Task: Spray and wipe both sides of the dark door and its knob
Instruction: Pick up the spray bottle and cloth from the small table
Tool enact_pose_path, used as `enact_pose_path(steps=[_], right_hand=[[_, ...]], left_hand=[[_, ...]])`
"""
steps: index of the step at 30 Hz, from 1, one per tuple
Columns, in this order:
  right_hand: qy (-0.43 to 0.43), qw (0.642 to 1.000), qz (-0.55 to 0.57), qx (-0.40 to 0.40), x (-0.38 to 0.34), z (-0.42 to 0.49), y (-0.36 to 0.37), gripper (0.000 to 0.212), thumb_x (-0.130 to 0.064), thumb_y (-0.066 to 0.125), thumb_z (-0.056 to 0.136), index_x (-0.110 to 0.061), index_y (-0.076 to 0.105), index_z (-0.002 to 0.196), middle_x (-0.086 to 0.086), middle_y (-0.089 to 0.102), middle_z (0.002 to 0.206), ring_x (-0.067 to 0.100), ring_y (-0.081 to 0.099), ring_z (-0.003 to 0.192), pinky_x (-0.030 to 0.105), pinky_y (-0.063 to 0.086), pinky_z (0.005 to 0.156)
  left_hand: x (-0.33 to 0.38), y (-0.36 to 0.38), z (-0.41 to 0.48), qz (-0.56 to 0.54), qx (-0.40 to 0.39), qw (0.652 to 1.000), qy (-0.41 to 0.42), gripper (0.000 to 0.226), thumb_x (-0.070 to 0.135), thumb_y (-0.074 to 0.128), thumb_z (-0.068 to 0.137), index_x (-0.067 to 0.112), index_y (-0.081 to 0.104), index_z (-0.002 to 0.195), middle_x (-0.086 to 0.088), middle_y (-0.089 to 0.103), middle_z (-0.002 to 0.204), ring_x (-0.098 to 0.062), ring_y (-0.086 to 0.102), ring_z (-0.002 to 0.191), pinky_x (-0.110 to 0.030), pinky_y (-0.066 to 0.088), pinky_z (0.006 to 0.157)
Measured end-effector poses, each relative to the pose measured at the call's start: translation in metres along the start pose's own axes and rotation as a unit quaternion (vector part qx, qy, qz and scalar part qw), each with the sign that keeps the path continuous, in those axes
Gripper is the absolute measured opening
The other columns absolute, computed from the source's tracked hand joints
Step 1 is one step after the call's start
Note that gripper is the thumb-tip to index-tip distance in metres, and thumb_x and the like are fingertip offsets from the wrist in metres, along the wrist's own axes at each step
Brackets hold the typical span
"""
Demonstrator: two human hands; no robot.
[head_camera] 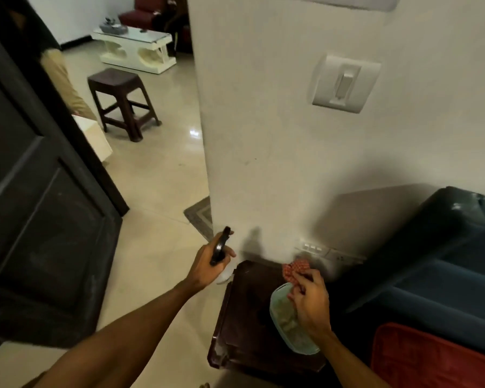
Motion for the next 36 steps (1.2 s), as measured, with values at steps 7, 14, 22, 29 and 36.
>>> enact_pose_path(steps=[7,14,22,29,36], right_hand=[[-0.107,0.988,0.091,-0.064,-0.094,0.008,0.004,0.070,0.001,0.066,0.088,-0.062,0.060,0.117,-0.001,0.059,0.130,0.033,0.071,0.088,0.048,0.064,0.068],[-0.224,0.970,0.027,-0.093,-0.193,-0.016,0.006,0.044,0.007,0.068,0.087,-0.008,0.071,0.128,0.012,0.061,0.137,0.028,0.060,0.120,0.025,0.052,0.101],[-0.267,0.941,0.104,-0.183,-0.249,-0.037,0.060,0.053,0.013,0.055,0.082,-0.018,0.077,0.119,0.006,0.072,0.122,0.031,0.070,0.099,0.011,0.055,0.070],[-0.319,0.912,0.126,-0.223,-0.306,-0.064,0.124,0.053,0.014,0.054,0.083,-0.017,0.077,0.119,0.003,0.065,0.120,0.032,0.068,0.093,0.027,0.062,0.055],[-0.349,0.890,0.142,-0.256,-0.367,-0.105,0.188,0.045,0.011,0.060,0.088,-0.013,0.075,0.123,0.009,0.062,0.131,0.029,0.063,0.108,0.014,0.059,0.068]], left_hand=[[0.072,-0.085,-0.032,0.001,0.113,0.994,-0.003,0.061,0.002,0.071,0.092,0.020,0.052,0.148,-0.009,0.075,0.097,-0.023,0.075,0.087,-0.039,0.063,0.084],[0.076,-0.129,-0.102,0.054,0.174,0.982,-0.047,0.027,0.028,0.072,0.100,0.021,0.059,0.122,-0.003,0.072,0.071,-0.016,0.072,0.070,-0.022,0.052,0.078],[0.059,-0.156,-0.182,0.042,0.266,0.949,-0.162,0.036,0.035,0.065,0.103,0.014,0.056,0.131,-0.008,0.070,0.079,-0.015,0.072,0.072,0.002,0.039,0.071],[0.022,-0.194,-0.253,0.067,0.342,0.916,-0.197,0.034,0.048,0.059,0.104,0.018,0.064,0.118,-0.009,0.065,0.101,-0.022,0.071,0.073,-0.031,0.064,0.064],[-0.021,-0.245,-0.319,0.118,0.426,0.863,-0.243,0.028,0.049,0.059,0.103,0.024,0.062,0.116,0.005,0.057,0.112,-0.007,0.062,0.093,-0.028,0.056,0.078]])
Point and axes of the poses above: each hand's wrist, its own z-axis towards the middle knuckle, its own y-axis out of the palm, x = y × z, the point moved 1 cm from there along z, towards the middle knuckle
